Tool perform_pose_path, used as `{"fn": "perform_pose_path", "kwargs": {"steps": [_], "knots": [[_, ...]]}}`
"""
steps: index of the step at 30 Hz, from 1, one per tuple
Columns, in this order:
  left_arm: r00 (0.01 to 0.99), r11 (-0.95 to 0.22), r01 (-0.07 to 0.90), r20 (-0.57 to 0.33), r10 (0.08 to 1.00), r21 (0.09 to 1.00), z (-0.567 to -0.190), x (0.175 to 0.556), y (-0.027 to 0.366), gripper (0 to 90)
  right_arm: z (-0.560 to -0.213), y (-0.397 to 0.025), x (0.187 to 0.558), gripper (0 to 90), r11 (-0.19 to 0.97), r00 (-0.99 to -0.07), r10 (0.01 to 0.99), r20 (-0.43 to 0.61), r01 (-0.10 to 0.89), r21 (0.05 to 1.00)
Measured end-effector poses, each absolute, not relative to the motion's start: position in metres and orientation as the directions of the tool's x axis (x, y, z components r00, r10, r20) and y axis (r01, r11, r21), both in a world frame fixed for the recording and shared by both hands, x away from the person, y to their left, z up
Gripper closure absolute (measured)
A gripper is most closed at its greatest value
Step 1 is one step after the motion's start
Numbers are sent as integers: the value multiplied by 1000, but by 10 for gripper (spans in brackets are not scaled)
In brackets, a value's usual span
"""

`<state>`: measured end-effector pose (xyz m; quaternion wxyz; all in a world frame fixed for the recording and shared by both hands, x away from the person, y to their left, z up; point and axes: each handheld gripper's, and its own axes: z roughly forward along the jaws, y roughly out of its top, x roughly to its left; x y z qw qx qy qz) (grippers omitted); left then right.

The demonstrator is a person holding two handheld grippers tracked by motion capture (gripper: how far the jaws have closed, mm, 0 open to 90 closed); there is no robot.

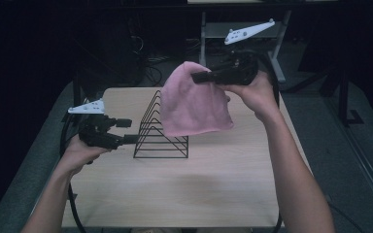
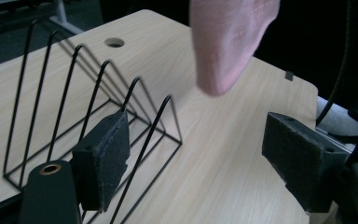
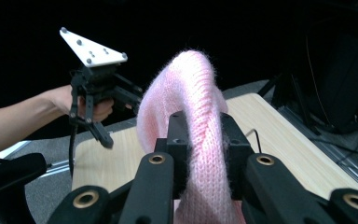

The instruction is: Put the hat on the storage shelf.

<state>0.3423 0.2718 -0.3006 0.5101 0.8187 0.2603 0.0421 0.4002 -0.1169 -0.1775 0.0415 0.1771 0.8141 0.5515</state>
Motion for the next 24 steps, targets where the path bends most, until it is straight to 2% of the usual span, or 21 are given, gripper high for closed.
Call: {"fn": "perform_pose_path", "kwargs": {"steps": [10,17,19,24], "knots": [[881,-363,366,-195,431,857,-290,357,257,259,-171,-92,406,779,331,-946,298,126,226,916],[885,-380,406,-254,389,831,-299,371,252,374,-169,-75,411,778,330,-952,279,128,220,918],[881,-371,428,-289,374,824,-300,374,251,379,-169,-70,412,778,336,-952,279,129,222,915],[883,-367,432,-303,359,824,-301,377,250,510,-169,-63,416,779,326,-953,273,132,221,919]]}}
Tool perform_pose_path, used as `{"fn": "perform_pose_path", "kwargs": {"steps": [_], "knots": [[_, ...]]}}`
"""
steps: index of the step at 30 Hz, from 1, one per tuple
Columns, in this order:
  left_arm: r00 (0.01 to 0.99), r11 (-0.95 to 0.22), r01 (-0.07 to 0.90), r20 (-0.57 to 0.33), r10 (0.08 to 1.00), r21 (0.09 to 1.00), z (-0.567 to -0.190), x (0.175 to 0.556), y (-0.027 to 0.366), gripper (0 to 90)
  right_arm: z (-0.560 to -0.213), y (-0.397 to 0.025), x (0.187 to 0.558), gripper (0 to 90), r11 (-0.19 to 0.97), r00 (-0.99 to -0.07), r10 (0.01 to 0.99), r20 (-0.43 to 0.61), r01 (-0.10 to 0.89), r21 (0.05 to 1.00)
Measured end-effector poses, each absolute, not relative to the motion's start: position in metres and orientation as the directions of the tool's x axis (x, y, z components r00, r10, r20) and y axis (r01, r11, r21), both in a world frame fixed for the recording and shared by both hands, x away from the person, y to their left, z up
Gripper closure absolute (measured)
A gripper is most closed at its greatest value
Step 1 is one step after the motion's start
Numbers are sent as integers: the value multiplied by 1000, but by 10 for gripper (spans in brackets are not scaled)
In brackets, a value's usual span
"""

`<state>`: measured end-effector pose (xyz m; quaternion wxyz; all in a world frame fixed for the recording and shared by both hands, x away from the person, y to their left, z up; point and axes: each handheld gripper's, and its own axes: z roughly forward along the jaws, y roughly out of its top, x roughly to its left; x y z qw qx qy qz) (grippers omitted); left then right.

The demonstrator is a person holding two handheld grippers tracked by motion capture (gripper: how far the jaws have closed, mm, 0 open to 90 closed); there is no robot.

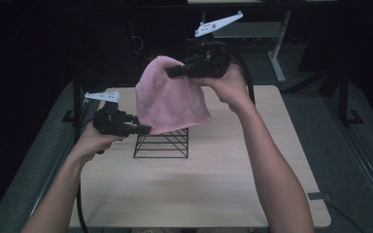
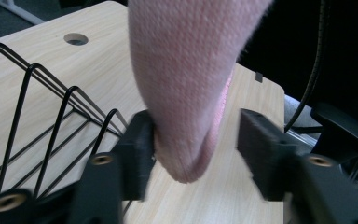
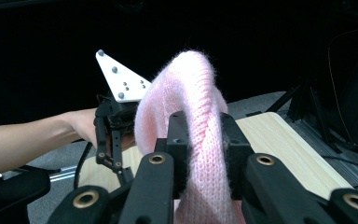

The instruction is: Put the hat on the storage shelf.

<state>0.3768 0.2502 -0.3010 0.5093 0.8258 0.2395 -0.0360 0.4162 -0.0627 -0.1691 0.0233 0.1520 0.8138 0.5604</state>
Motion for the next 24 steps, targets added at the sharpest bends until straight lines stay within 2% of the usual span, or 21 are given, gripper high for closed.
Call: {"fn": "perform_pose_path", "kwargs": {"steps": [4,6,9,15,24], "knots": [[881,-347,429,-300,366,834,-300,379,255,707,-168,-59,418,778,322,-953,274,127,215,922],[878,-340,429,-298,374,837,-299,379,257,723,-168,-59,418,778,320,-953,275,125,214,923],[879,-336,423,-291,378,842,-298,380,259,793,-169,-58,419,778,312,-951,282,125,214,926],[864,-345,412,-241,442,843,-289,387,263,810,-168,-58,423,772,304,-941,317,118,219,927],[838,-385,440,-217,500,811,-293,400,265,812,-181,-56,440,772,300,-921,360,146,262,917]]}}
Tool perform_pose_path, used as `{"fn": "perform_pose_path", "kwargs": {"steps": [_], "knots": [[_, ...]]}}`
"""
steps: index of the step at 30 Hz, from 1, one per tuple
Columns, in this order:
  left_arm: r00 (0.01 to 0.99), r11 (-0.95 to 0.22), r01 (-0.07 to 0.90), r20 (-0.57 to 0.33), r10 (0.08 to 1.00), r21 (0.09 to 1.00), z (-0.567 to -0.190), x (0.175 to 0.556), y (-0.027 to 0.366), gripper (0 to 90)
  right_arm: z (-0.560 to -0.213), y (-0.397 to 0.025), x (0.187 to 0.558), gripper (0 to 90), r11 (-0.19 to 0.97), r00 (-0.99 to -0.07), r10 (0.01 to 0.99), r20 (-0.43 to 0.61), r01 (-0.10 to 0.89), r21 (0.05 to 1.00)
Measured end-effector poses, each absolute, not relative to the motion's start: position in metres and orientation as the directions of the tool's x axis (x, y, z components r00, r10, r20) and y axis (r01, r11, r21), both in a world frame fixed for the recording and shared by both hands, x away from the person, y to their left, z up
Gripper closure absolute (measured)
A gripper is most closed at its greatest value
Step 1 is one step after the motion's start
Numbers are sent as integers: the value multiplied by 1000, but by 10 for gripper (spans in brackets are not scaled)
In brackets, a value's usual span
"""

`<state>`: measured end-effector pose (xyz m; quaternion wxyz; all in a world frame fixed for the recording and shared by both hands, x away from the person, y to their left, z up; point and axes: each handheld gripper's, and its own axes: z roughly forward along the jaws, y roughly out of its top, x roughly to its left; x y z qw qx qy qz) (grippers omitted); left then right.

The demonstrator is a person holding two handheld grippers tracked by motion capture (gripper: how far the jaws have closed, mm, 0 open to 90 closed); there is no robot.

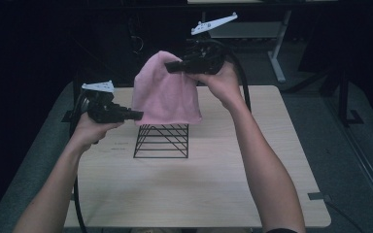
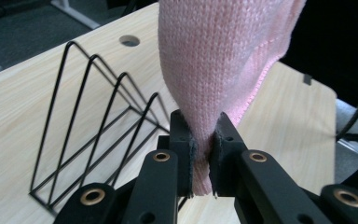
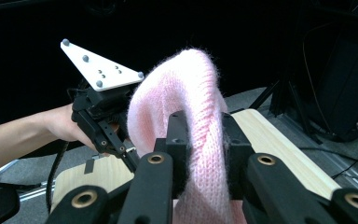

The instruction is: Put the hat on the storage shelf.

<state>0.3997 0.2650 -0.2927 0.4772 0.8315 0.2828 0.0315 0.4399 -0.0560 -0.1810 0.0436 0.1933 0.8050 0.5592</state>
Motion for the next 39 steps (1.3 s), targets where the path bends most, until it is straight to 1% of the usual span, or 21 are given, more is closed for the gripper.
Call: {"fn": "perform_pose_path", "kwargs": {"steps": [8,13,19,26,28,32,39], "knots": [[825,-391,456,-215,523,799,-298,405,268,812,-189,-54,444,772,304,-922,353,158,273,913],[823,-410,452,-194,533,792,-301,405,269,812,-196,-53,446,772,307,-925,341,167,277,910],[815,-411,469,-205,542,781,-307,404,272,812,-203,-51,445,771,316,-929,327,173,280,907],[822,-456,459,-169,544,763,-308,403,273,812,-209,-49,442,767,323,-934,305,185,284,903],[819,-456,464,-172,547,760,-309,402,272,812,-210,-49,441,766,325,-935,300,188,286,902],[823,-491,454,-139,551,743,-310,400,271,812,-215,-48,439,764,333,-939,288,187,282,900],[821,-487,454,-139,553,746,-320,396,274,812,-221,-45,437,760,350,-941,279,194,287,892]]}}
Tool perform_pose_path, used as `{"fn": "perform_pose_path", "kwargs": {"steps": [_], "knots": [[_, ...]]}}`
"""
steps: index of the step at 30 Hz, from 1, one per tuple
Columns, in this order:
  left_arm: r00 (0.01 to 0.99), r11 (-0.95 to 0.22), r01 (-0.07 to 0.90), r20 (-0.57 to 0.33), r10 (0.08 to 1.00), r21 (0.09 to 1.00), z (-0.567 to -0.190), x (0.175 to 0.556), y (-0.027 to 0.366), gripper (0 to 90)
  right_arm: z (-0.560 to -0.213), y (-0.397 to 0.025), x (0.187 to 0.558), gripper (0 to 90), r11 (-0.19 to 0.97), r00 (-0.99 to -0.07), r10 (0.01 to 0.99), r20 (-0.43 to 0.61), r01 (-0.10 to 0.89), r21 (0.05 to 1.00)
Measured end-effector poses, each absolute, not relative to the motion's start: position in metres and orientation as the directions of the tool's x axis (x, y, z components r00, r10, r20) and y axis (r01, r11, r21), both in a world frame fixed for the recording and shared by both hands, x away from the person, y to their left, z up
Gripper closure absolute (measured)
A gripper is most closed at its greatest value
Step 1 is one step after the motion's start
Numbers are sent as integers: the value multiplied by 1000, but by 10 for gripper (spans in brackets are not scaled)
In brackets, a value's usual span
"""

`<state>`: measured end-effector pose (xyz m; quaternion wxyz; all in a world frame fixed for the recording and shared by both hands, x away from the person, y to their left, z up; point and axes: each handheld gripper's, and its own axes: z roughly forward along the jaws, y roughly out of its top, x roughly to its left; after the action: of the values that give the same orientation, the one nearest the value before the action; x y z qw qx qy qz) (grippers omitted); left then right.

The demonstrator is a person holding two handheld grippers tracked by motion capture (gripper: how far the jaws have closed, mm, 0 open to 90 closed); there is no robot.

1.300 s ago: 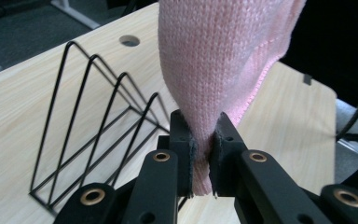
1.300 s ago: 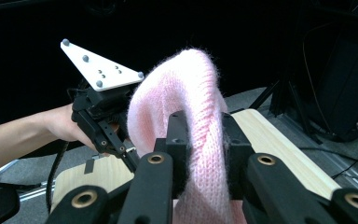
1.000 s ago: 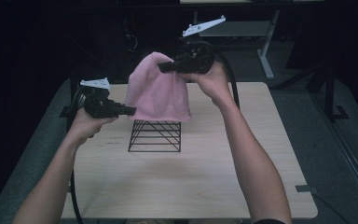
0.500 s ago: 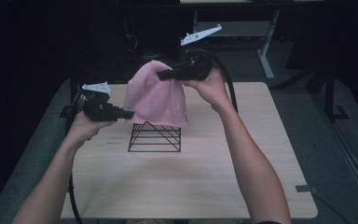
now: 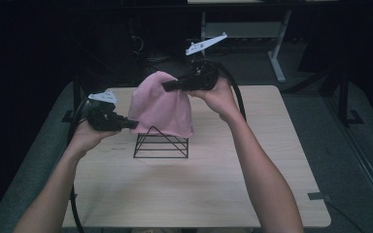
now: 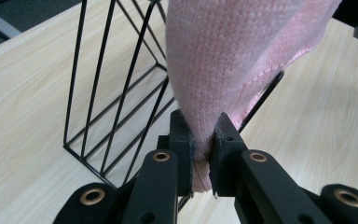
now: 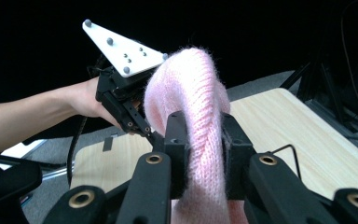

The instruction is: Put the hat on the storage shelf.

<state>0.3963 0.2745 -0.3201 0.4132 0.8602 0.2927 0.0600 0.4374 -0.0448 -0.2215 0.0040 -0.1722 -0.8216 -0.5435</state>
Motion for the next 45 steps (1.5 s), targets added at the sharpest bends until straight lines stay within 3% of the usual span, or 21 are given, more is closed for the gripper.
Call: {"fn": "perform_pose_path", "kwargs": {"steps": [45], "knots": [[805,-597,513,-104,584,617,-385,391,281,812,-291,-26,431,736,432,-923,245,295,377,819]]}}
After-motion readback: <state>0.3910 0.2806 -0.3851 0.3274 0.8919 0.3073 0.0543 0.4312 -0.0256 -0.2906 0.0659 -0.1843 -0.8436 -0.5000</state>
